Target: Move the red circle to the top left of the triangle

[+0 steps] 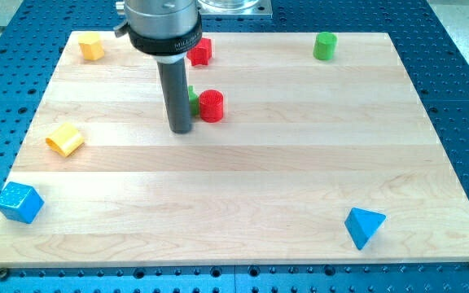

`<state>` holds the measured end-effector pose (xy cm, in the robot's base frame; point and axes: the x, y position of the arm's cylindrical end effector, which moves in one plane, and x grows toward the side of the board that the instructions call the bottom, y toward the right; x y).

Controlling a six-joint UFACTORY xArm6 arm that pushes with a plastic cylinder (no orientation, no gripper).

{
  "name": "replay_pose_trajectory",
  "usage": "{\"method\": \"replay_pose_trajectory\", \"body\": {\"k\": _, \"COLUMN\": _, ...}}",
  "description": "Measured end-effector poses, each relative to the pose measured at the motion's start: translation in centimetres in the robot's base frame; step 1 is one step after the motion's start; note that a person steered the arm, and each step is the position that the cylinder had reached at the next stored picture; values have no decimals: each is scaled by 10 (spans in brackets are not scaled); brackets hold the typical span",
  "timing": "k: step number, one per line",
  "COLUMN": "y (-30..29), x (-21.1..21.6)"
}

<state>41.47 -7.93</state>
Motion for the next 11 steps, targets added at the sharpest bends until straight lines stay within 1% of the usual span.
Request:
{"method": "replay_pose_trajectory", "body": {"k": 1, "y": -3, "x": -21}}
{"method": "replay_pose_trajectory", "body": {"k": 2, "y": 54, "x": -47}}
{"method": "replay_pose_trajectory", "body": {"k": 3, "y": 92, "x": -45}}
{"method": "replay_pose_trajectory", "body": {"k": 4, "y": 158, "x": -26}}
{"method": "replay_pose_trajectory", "body": {"k": 5, "y": 187, "x": -20}}
{"method": "replay_pose_trajectory", "body": {"k": 6, "y": 153, "x": -18}}
{"method": "replay_pose_trajectory", "body": {"k": 7, "y": 171, "x": 0}}
{"method": "replay_pose_trajectory", "body": {"k": 8, "y": 234, "x": 5}}
{"method": "replay_pose_trajectory", "body": {"k": 9, "y": 197, "x": -13}}
{"method": "replay_pose_trajectory", "body": {"k": 10, "y": 141, "x": -6}}
{"method": "replay_pose_trajectory", "body": {"k": 11, "y": 151, "x": 20}}
